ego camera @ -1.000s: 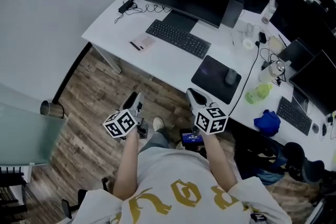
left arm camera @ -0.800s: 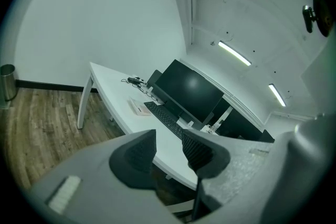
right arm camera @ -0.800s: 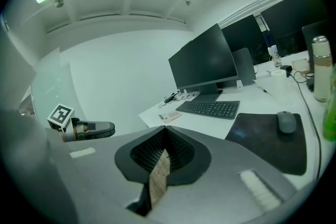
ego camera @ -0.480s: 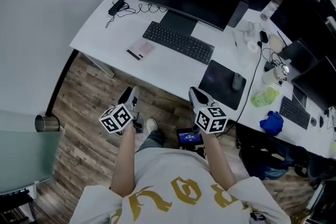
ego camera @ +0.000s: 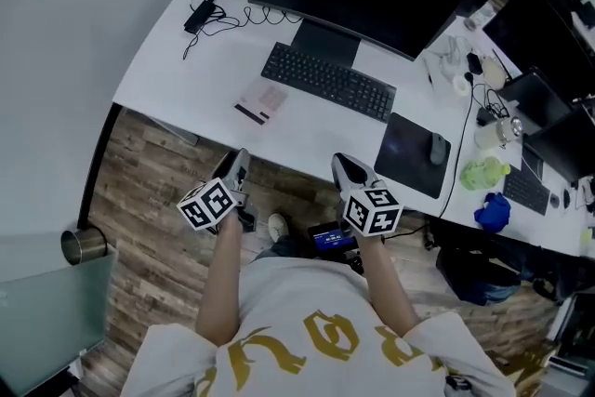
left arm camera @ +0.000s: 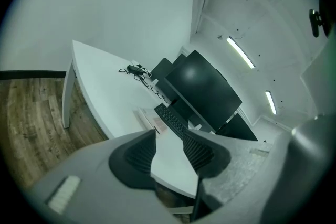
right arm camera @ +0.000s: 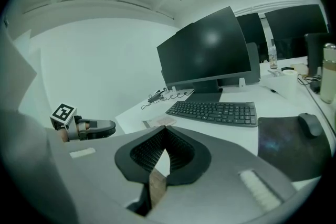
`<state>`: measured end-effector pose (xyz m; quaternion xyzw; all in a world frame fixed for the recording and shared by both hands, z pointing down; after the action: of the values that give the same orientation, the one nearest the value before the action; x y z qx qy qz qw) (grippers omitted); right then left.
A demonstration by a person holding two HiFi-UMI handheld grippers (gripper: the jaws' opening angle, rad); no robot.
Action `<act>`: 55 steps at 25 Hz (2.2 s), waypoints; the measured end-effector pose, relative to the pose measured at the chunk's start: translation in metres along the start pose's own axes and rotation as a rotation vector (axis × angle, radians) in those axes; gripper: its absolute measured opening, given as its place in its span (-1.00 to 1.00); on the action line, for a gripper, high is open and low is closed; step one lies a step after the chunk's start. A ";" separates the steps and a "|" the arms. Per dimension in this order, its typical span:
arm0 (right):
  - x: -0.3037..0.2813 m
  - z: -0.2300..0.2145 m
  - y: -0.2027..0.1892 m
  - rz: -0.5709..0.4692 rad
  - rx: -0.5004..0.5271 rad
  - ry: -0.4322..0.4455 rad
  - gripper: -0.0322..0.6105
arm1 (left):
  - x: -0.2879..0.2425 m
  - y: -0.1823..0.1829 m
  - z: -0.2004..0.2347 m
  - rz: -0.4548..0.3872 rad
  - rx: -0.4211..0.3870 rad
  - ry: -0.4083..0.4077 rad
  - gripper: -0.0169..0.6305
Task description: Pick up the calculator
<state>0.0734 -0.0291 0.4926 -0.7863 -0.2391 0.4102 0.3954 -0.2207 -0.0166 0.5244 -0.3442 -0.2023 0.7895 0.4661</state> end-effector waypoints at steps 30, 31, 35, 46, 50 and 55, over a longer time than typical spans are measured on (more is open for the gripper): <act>-0.112 -0.064 0.027 0.115 -0.075 -0.036 -0.83 | -0.130 0.002 0.067 0.096 0.472 -0.015 -0.11; -0.115 -0.067 0.026 0.121 -0.080 -0.036 -0.83 | -0.132 0.001 0.067 0.096 0.483 -0.015 -0.11; -0.121 -0.077 0.023 0.142 -0.098 -0.039 -0.83 | -0.140 -0.001 0.067 0.087 0.532 -0.013 -0.11; -0.126 -0.093 0.021 0.169 -0.109 -0.046 -0.83 | -0.150 -0.002 0.076 0.071 0.611 0.028 -0.33; -0.125 -0.092 0.019 0.170 -0.111 -0.046 -0.83 | -0.149 -0.004 0.078 0.069 0.635 0.025 -0.36; -0.123 -0.087 0.023 0.149 -0.102 -0.041 -0.83 | -0.147 -0.004 0.081 0.068 0.644 0.030 -0.37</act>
<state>0.0794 -0.1652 0.5606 -0.8125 -0.2085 0.4417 0.3182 -0.2288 -0.1434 0.6342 -0.1975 0.0764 0.8228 0.5274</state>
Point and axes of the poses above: the fingertips, and each gripper's own axes: x backward along the fingers, z to its left, y out of its top, the point moved 7 cm from there along x, backward along the fingers
